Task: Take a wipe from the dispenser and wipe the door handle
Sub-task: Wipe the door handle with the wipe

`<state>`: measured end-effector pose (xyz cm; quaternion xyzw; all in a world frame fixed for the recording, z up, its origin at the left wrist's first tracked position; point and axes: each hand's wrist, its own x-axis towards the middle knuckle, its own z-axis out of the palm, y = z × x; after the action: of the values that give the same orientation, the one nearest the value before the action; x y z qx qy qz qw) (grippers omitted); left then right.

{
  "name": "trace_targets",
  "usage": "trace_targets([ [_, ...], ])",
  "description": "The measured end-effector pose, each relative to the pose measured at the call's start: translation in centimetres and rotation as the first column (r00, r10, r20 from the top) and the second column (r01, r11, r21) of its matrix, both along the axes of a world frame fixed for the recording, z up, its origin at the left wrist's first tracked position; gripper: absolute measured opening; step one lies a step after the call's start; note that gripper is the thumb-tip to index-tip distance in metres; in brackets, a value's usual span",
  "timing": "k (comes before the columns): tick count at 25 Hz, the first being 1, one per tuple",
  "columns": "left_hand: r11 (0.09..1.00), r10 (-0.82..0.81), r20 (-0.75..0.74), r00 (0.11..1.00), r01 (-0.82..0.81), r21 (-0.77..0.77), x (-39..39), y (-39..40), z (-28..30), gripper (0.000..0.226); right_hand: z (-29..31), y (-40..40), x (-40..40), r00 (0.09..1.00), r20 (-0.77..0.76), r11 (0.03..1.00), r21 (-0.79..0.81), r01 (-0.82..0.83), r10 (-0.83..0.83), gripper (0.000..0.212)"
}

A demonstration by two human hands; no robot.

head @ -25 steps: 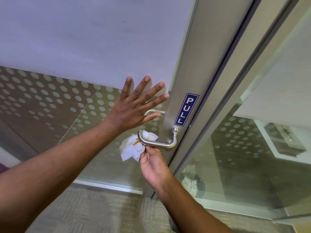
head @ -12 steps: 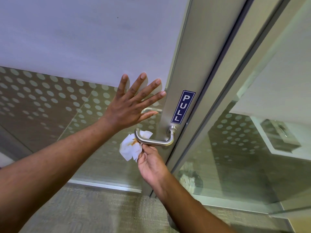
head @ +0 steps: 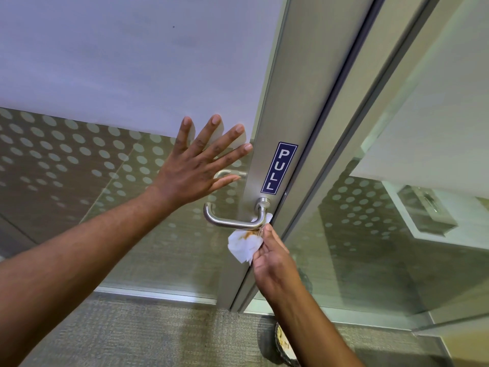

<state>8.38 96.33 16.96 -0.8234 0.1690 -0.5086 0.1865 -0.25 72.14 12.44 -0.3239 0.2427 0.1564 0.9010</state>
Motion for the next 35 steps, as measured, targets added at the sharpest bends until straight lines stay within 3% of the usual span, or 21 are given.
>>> trace_targets([
  [2, 1.0, -0.006, -0.002, 1.0, 0.006, -0.002, 0.0, 0.0, 0.0, 0.081, 0.8, -0.7, 0.5, 0.996, 0.091, 0.957, -0.288, 0.023, 0.004, 0.023],
  [3, 1.0, -0.007, -0.003, 1.0, 0.007, -0.003, 0.1, 0.0, 0.0, 0.081, 1.4, -1.0, 0.8, 0.985, 0.165, 0.868, -0.495, 0.046, 0.042, 0.016],
  [5, 1.0, -0.001, -0.004, 1.0, 0.001, 0.002, 0.1, -0.1, 0.1, 0.081, 2.9, -1.7, 1.4, 0.913, 0.314, 0.528, -0.838, 0.138, 0.26, 0.016],
  [6, 1.0, 0.002, -0.004, 1.0, -0.002, 0.004, 0.1, 0.0, 0.1, 0.082, 3.4, -1.7, 1.8, 0.85, 0.33, 0.316, -0.926, 0.206, 0.411, 0.019],
  [8, 1.0, 0.003, -0.005, 1.0, -0.003, 0.001, 0.1, 0.0, 0.0, 0.082, 4.0, -1.0, 2.3, 0.744, 0.22, -0.077, -0.936, 0.343, 0.631, 0.025],
  [9, 1.0, 0.003, -0.005, 1.0, -0.003, 0.0, 0.1, 0.0, 0.0, 0.081, 4.1, -0.6, 2.4, 0.732, 0.157, -0.185, -0.913, 0.363, 0.663, 0.028],
  [10, 1.0, 0.001, -0.006, 1.0, -0.001, -0.001, 0.1, 0.0, -0.1, 0.081, 4.1, -0.3, 2.5, 0.737, 0.131, -0.229, -0.902, 0.366, 0.663, 0.029],
  [11, 1.0, -0.001, -0.004, 1.0, 0.001, -0.002, 0.1, -0.1, -0.1, 0.081, 3.9, -0.3, 2.4, 0.745, 0.152, -0.21, -0.906, 0.368, 0.649, 0.029],
  [12, 1.0, -0.002, -0.001, 1.0, 0.002, -0.002, 0.2, -0.1, -0.1, 0.081, 3.6, -0.4, 2.2, 0.759, 0.215, -0.124, -0.924, 0.363, 0.615, 0.027],
  [13, 1.0, 0.0, 0.001, 1.0, 0.0, -0.001, 0.2, -0.1, -0.1, 0.081, 3.3, -0.6, 2.0, 0.783, 0.291, 0.015, -0.941, 0.339, 0.55, 0.025],
  [15, 1.0, 0.008, -0.002, 1.0, -0.008, 0.004, 0.3, 0.0, -0.1, 0.081, 2.5, -1.1, 1.9, 0.856, 0.375, 0.393, -0.891, 0.227, 0.356, 0.024],
  [16, 1.0, 0.01, -0.007, 1.0, -0.01, 0.005, 0.3, 0.0, -0.1, 0.082, 2.1, -1.2, 2.0, 0.896, 0.373, 0.571, -0.801, 0.181, 0.24, 0.023],
  [18, 1.0, 0.008, -0.011, 1.0, -0.008, 0.001, 0.3, 0.0, -0.1, 0.082, 1.1, -0.8, 1.8, 0.966, 0.256, 0.838, -0.536, 0.101, 0.047, 0.018],
  [20, 1.0, 0.008, -0.004, 1.0, -0.008, -0.001, 0.3, -0.1, -0.2, 0.081, 0.6, 0.0, 1.1, 0.995, 0.101, 0.975, -0.22, 0.019, 0.003, 0.02],
  [23, 1.0, -0.002, -0.011, 1.0, 0.002, -0.012, 0.1, -0.3, 0.1, 0.081, -0.5, 1.6, -0.3, 0.994, 0.049, 0.988, 0.12, -0.1, 0.095, 0.029],
  [25, 1.0, -0.005, -0.012, 1.0, 0.005, -0.019, -0.1, -0.4, 0.3, 0.081, -0.8, 3.1, -0.9, 0.987, 0.048, 0.966, 0.202, -0.16, 0.153, 0.028],
  [35, 1.0, 0.021, -0.032, 0.999, -0.021, -0.01, -0.4, -0.3, 0.3, 0.081, -0.6, 7.1, 0.3, 0.968, 0.109, 0.95, 0.198, -0.242, 0.224, 0.03],
])
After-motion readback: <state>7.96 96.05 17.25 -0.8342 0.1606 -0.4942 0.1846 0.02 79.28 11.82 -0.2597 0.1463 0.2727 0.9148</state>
